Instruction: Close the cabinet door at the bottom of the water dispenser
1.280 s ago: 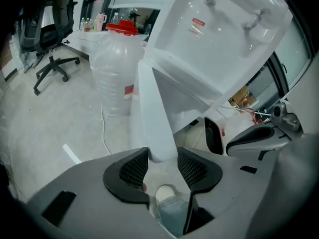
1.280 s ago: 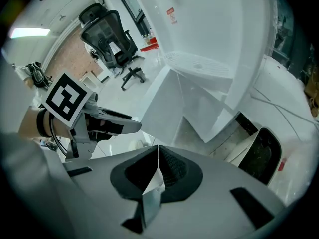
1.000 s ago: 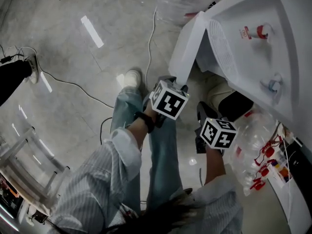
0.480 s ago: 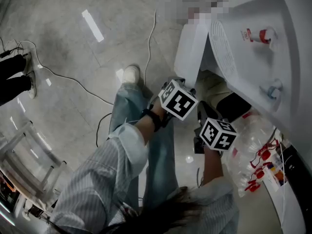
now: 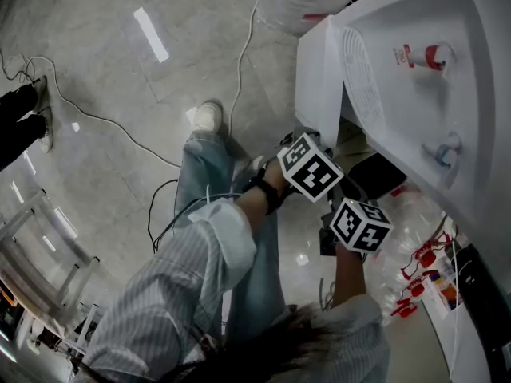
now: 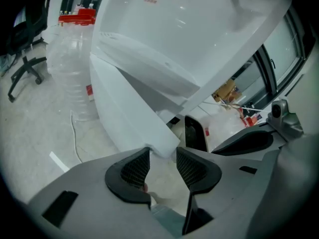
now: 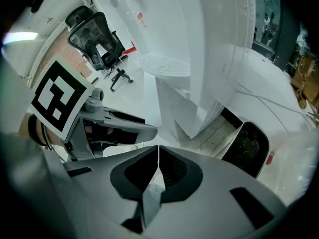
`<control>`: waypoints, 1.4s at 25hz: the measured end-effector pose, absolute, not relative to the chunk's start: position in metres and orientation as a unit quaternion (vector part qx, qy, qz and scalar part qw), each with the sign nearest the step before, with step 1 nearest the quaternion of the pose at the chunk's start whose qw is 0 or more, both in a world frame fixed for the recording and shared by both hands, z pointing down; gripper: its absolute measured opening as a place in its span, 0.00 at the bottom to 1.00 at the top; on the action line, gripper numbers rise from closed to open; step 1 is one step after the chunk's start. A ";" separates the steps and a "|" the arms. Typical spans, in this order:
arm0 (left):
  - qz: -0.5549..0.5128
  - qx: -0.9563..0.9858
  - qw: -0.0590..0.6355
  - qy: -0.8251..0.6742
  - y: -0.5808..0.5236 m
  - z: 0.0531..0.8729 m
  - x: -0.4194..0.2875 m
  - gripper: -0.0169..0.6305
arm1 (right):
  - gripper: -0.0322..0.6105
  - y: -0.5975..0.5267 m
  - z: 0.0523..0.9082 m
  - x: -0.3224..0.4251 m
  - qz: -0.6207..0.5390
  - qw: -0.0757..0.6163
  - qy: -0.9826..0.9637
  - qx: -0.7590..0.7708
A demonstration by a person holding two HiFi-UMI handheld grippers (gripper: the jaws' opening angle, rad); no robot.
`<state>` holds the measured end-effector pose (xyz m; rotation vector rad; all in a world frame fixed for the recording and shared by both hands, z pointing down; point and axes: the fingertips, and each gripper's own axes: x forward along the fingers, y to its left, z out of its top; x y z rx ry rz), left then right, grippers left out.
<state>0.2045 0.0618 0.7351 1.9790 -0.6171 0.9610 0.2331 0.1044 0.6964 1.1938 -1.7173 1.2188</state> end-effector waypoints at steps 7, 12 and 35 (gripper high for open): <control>0.379 0.799 0.400 -0.241 0.054 0.737 0.236 0.29 | 0.07 0.105 0.697 0.252 0.464 0.354 -0.663 0.469; 0.385 0.806 0.378 -0.242 0.051 0.738 0.249 0.27 | 0.07 0.107 0.697 0.255 0.463 0.351 -0.665 0.470; 0.373 0.823 0.342 -0.257 0.034 0.732 0.284 0.26 | 0.07 0.142 0.708 0.287 0.488 0.333 -0.639 0.493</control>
